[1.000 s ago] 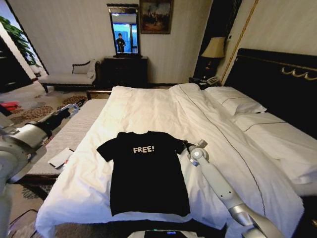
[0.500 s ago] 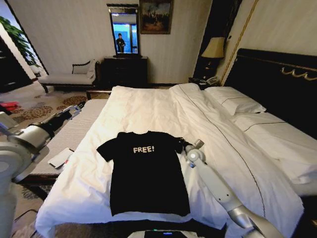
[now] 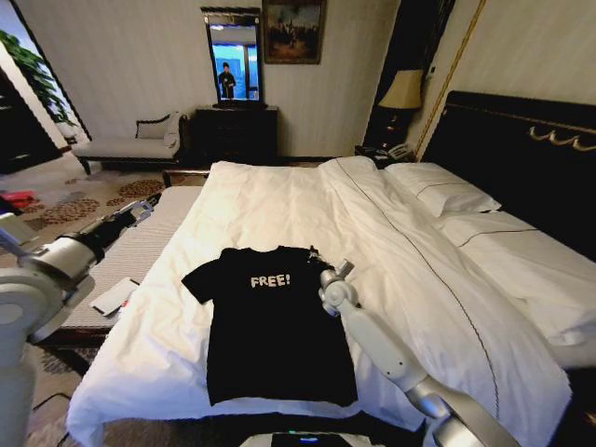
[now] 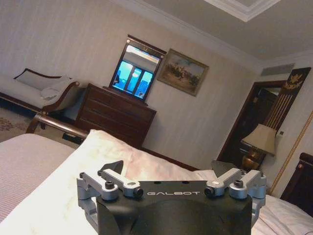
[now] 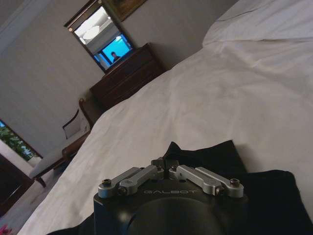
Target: Fold the clothes on the bed.
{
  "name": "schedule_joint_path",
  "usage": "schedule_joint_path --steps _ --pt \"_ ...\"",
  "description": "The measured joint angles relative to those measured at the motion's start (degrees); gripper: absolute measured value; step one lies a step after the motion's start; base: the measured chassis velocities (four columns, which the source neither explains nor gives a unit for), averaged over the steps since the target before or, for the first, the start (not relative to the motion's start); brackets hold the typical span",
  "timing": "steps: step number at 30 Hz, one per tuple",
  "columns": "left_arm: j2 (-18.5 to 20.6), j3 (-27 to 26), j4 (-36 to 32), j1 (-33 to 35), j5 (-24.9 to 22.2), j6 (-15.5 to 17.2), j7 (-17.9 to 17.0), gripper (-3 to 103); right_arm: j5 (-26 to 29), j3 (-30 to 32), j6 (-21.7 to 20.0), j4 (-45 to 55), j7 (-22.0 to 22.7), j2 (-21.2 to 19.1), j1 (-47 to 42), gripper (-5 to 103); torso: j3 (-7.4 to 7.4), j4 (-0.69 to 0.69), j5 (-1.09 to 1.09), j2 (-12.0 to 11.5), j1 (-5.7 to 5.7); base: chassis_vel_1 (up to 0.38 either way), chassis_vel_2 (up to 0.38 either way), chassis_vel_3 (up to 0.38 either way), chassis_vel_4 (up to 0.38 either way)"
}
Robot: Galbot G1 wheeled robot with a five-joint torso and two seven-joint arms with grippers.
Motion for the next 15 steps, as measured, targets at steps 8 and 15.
schedule_joint_path --steps 8,15 --pt "-0.3 0.5 0.5 0.2 0.8 0.1 0.0 100 -4.1 -1.3 0.4 -2.6 -0.7 1.5 0.3 -3 0.00 0.00 0.01 0.0 0.00 0.000 0.000 0.000 0.000" --pt "-2.0 2.1 3.7 0.8 1.9 0.3 -0.1 100 -6.6 -2.2 3.7 -0.9 -6.7 0.1 -1.2 22 0.00 -0.01 0.01 0.0 0.00 0.000 0.000 0.000 0.000"
